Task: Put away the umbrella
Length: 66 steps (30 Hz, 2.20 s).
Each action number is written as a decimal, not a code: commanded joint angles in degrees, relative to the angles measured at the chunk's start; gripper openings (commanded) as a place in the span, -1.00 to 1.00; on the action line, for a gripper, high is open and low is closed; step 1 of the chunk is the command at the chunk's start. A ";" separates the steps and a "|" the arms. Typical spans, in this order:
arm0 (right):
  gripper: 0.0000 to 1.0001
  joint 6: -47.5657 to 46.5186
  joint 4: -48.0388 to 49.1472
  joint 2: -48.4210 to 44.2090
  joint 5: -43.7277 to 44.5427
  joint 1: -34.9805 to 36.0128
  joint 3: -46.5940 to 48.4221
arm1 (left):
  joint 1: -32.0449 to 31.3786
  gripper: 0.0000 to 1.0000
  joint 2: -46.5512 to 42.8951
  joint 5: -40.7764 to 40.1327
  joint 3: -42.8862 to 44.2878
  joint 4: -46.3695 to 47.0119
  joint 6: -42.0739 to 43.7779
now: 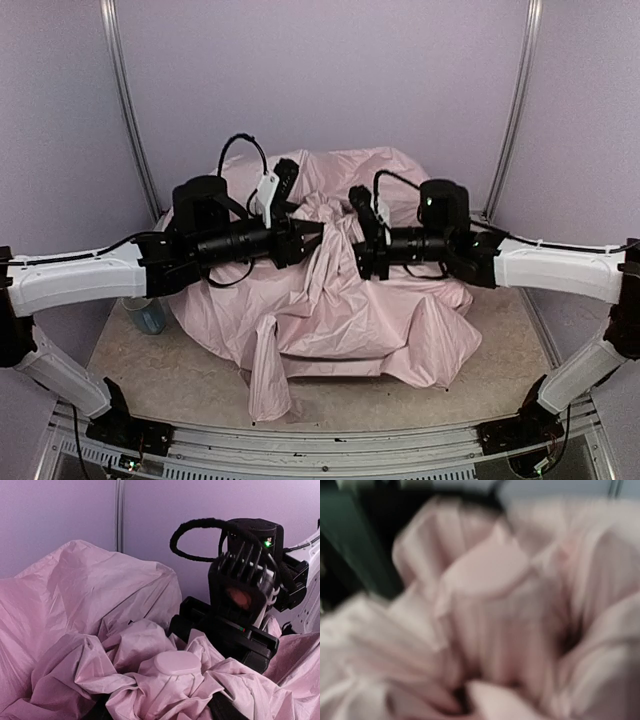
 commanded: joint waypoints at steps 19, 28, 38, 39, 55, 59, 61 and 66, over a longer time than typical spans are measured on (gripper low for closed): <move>-0.61 -0.53 4.04 1.46 8.25 0.14 -7.52 | 3.37 -0.65 10.86 10.29 -17.89 19.95 -6.07; -0.66 -2.83 -22.70 -5.35 16.37 0.14 1.63 | -1.13 0.04 12.93 8.06 -12.22 18.45 -6.08; -0.89 -4.26 -29.60 -11.21 23.80 -1.60 -4.43 | 0.52 0.98 8.25 7.16 -15.32 23.06 -2.71; -0.89 -4.22 -29.75 -11.00 24.23 -1.80 -4.50 | 0.87 0.98 8.50 7.42 -14.94 21.95 -2.35; -0.89 -7.50 -41.61 -13.54 52.75 -6.04 9.15 | 7.04 0.98 -6.92 -0.36 -23.15 19.59 -1.76; -0.89 -9.66 -39.92 -13.53 62.91 -6.10 14.42 | 8.07 0.98 -9.23 -2.81 -24.24 18.70 -1.74; -0.90 -12.25 -37.59 -14.10 64.71 -6.10 16.76 | 8.54 0.97 -9.95 -3.13 -24.65 18.27 -1.74; -0.88 -18.89 -34.79 -14.35 62.78 -6.10 19.65 | 9.12 0.98 -11.33 -5.15 -25.42 17.15 -1.74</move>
